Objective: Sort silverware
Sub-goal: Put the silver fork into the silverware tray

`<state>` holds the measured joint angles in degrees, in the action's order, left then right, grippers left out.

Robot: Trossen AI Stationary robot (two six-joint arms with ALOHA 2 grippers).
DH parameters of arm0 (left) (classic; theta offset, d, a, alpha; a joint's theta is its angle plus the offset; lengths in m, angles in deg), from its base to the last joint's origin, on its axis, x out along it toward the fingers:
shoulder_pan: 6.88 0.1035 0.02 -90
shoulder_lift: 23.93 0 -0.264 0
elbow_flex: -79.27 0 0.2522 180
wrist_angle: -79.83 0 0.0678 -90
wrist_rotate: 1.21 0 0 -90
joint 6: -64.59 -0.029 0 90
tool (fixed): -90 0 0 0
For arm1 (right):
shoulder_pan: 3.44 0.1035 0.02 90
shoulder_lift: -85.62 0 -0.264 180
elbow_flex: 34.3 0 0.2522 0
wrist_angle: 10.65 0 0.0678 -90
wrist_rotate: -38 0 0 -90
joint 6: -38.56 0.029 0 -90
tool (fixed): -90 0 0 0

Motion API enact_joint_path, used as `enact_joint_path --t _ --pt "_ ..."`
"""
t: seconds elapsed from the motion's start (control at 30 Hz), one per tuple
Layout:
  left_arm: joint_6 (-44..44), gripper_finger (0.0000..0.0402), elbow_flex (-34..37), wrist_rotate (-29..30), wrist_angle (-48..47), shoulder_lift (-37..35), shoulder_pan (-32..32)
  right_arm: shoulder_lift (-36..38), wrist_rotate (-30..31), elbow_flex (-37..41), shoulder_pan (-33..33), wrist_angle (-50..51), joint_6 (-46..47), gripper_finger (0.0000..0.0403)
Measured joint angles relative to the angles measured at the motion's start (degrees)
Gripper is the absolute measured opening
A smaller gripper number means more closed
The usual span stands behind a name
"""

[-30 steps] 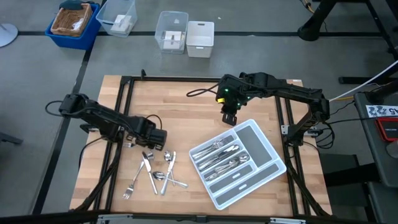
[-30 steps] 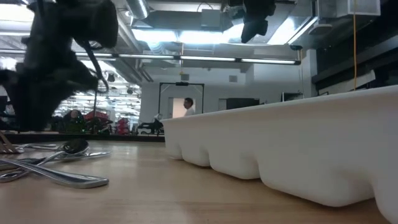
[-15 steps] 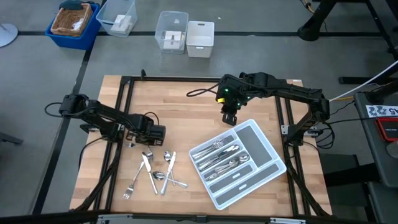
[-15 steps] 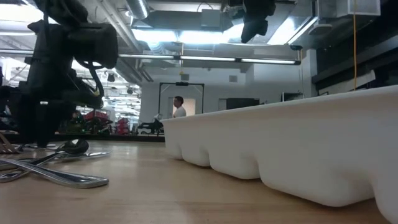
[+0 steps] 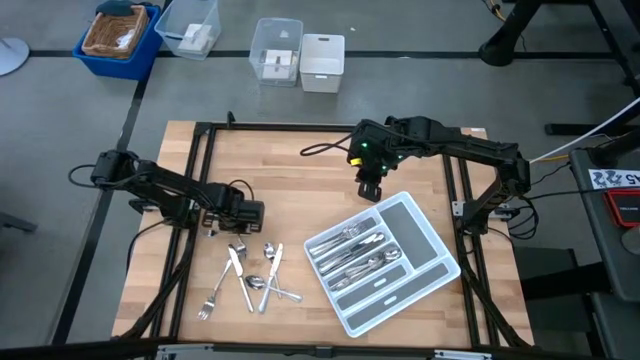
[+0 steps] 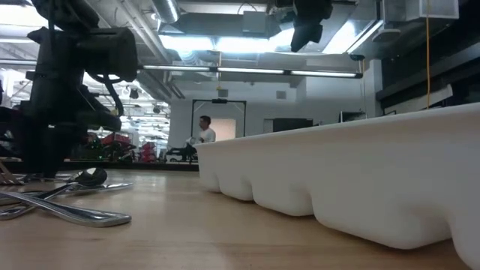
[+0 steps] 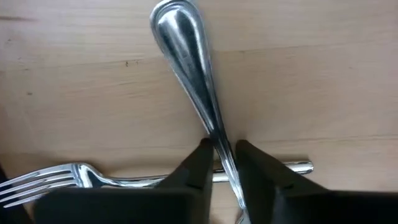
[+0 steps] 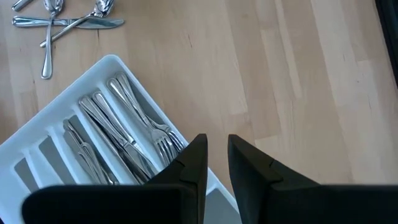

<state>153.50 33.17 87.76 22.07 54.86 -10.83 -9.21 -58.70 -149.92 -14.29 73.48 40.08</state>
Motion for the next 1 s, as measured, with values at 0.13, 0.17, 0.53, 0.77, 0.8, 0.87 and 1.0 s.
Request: enact_joint_path --t 0.13,0.17,0.53,0.77,0.8,0.87,1.0 --pt "0.1 0.001 0.1 0.0 -0.2 -0.8 0.0 0.0 0.0 0.0 0.0 0.6 0.0 0.0065" --pt "0.3 0.001 0.2 0.0 -0.2 -1.2 0.0 0.0 0.0 0.0 0.0 0.9 0.0 0.0065" --pt "0.9 0.0007 0.5 2.4 6.6 -9.3 0.0 0.0 3.3 0.0 0.0 4.8 -0.4 0.0065" --pt "1.1 0.0005 0.3 3.4 21.2 -14.8 -0.1 1.2 7.0 -0.2 0.0 8.3 -0.5 0.0065" --pt "1.1 0.0005 0.3 3.4 24.4 -15.1 -0.3 1.7 7.7 -0.2 0.0 9.0 -0.5 0.0065" --pt "1.1 0.0004 0.3 3.6 31.0 -15.0 -0.8 2.5 9.7 -0.2 0.0 10.1 -0.6 0.0065" --pt "-2.3 0.0004 0.2 6.4 46.0 -13.8 -2.6 4.2 11.8 -0.2 -0.1 11.0 -0.7 0.0065"
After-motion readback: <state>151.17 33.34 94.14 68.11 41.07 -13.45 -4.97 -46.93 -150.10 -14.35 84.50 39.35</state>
